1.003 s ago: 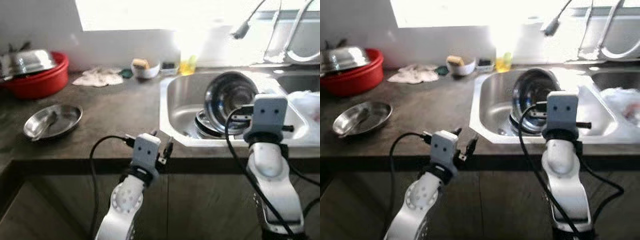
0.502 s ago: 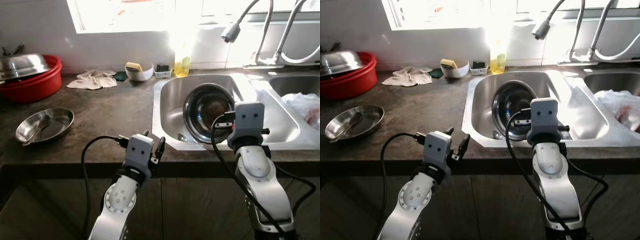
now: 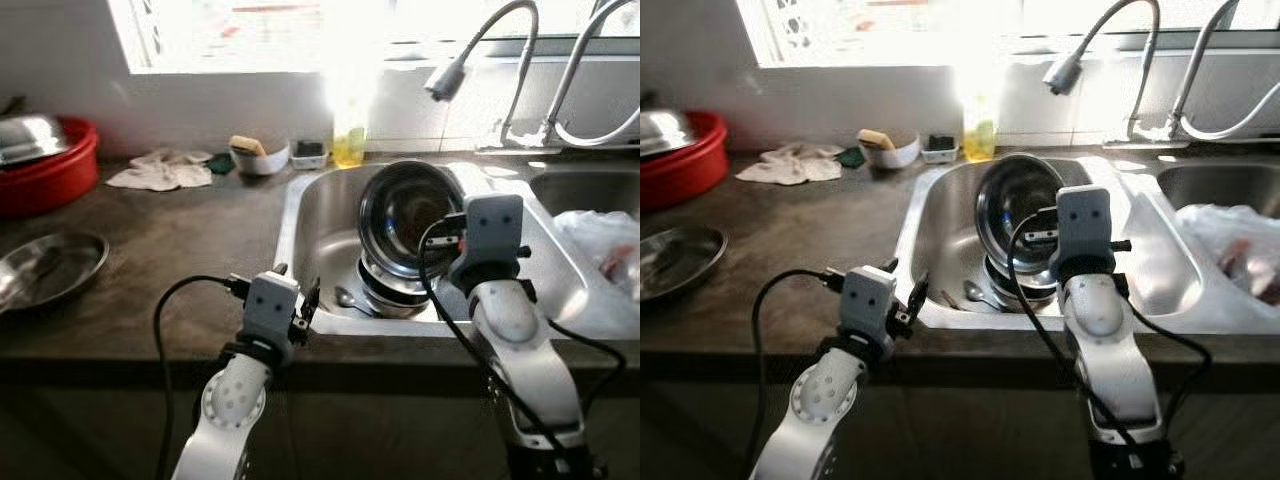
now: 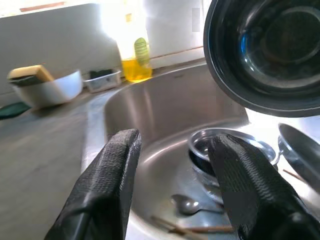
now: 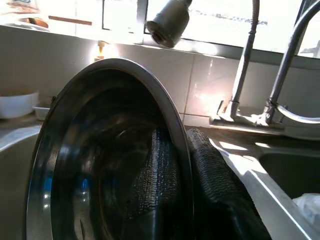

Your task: Kitchen organization

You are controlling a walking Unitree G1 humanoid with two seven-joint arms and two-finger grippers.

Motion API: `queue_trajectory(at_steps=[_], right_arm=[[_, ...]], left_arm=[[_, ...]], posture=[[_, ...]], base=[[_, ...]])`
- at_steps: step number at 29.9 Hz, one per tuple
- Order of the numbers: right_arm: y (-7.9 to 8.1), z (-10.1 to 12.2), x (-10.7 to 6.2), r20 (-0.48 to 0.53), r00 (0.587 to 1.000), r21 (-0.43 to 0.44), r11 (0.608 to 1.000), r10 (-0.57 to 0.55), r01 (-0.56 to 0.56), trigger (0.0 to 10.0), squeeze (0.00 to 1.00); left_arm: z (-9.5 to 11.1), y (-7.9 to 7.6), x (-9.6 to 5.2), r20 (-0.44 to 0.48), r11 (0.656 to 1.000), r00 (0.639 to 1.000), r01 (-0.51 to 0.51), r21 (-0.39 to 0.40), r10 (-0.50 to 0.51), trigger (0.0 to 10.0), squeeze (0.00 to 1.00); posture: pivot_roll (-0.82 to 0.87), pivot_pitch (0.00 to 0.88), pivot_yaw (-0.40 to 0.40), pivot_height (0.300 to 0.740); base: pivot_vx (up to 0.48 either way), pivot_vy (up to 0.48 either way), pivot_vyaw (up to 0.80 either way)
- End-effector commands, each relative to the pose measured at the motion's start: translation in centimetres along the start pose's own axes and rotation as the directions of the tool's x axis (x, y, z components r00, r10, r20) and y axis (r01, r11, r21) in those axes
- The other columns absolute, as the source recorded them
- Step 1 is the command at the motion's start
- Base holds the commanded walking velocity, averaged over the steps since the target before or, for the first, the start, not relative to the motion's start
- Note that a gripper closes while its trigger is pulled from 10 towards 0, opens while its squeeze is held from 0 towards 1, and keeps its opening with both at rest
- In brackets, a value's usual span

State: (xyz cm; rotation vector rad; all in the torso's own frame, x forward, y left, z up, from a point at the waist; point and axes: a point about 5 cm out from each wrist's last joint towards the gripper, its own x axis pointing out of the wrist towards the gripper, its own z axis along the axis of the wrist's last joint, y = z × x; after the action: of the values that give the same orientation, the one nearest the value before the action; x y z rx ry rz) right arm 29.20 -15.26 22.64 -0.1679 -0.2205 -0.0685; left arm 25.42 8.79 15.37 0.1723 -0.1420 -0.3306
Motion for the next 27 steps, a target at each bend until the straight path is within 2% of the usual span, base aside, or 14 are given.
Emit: queue_trajectory(at_steps=[1, 4, 11, 14, 16, 19, 21, 27], right_arm=[[-0.7, 0.3, 0.2, 0.010, 1.000, -0.002, 1.000, -0.023, 0.023, 10.0, 0.00], [-1.0, 0.4, 0.4, 0.010, 1.000, 0.001, 1.000, -0.024, 0.024, 10.0, 0.00], [-2.1, 0.5, 1.9, -0.017, 0.999, -0.004, 0.999, -0.037, 0.037, 10.0, 0.00], [-2.4, 0.1, 2.9, -0.067, 0.997, 0.000, 0.999, -0.045, 0.045, 10.0, 0.00], [-2.4, 0.1, 2.9, -0.067, 0.997, 0.000, 0.999, -0.045, 0.045, 10.0, 0.00], [-2.4, -0.7, 4.1, -0.157, 0.987, 0.021, 0.999, -0.026, 0.029, 10.0, 0.00], [-1.5, -2.0, 6.0, -0.267, 0.962, 0.065, 0.997, 0.064, -0.048, 10.0, 0.00], [-1.4, -3.4, 7.7, -0.322, 0.943, 0.088, 0.994, 0.084, -0.058, 10.0, 0.00]], left_arm=[[0.4, -0.4, 0.1, 0.018, 1.000, 1.000, 0.014, -0.002, -0.014, 10.0, 0.00], [0.3, -0.4, 0.0, 0.014, 1.000, 1.000, 0.010, -0.020, -0.010, 10.0, 0.00], [0.2, -0.2, 0.1, 0.002, 0.999, 1.000, -0.016, -0.049, 0.016, 10.0, 0.00], [0.2, -0.3, 0.0, -0.001, 0.999, 1.000, -0.014, -0.050, 0.014, 10.0, 0.00], [0.2, -0.3, 0.0, -0.001, 0.999, 1.000, -0.014, -0.050, 0.014, 10.0, 0.00], [0.1, -0.4, -0.1, -0.006, 0.999, 1.000, -0.015, -0.047, 0.014, 10.0, 0.00], [0.0, -0.4, -0.4, -0.017, 0.999, 1.000, -0.019, -0.045, 0.018, 10.0, 0.00], [0.0, -0.5, -0.9, -0.023, 0.999, 0.999, -0.024, -0.048, 0.023, 10.0, 0.00]], posture=[[0.03, 0.025, 0.003, 0.740], [0.04, 0.025, -0.001, 0.740], [0.03, 0.026, -0.004, 0.740], [0.04, 0.026, -0.008, 0.740], [0.04, 0.026, -0.008, 0.740], [0.04, 0.032, -0.014, 0.740], [0.05, 0.042, -0.020, 0.740], [0.07, 0.057, -0.030, 0.740]], base=[[0.330, -0.345, 0.00], [0.393, -0.207, 0.00], [0.000, 0.000, 0.00], [0.000, 0.000, 0.00], [0.000, 0.000, 0.00], [0.000, 0.000, 0.00], [0.000, 0.000, 0.00], [0.000, 0.000, 0.00]])
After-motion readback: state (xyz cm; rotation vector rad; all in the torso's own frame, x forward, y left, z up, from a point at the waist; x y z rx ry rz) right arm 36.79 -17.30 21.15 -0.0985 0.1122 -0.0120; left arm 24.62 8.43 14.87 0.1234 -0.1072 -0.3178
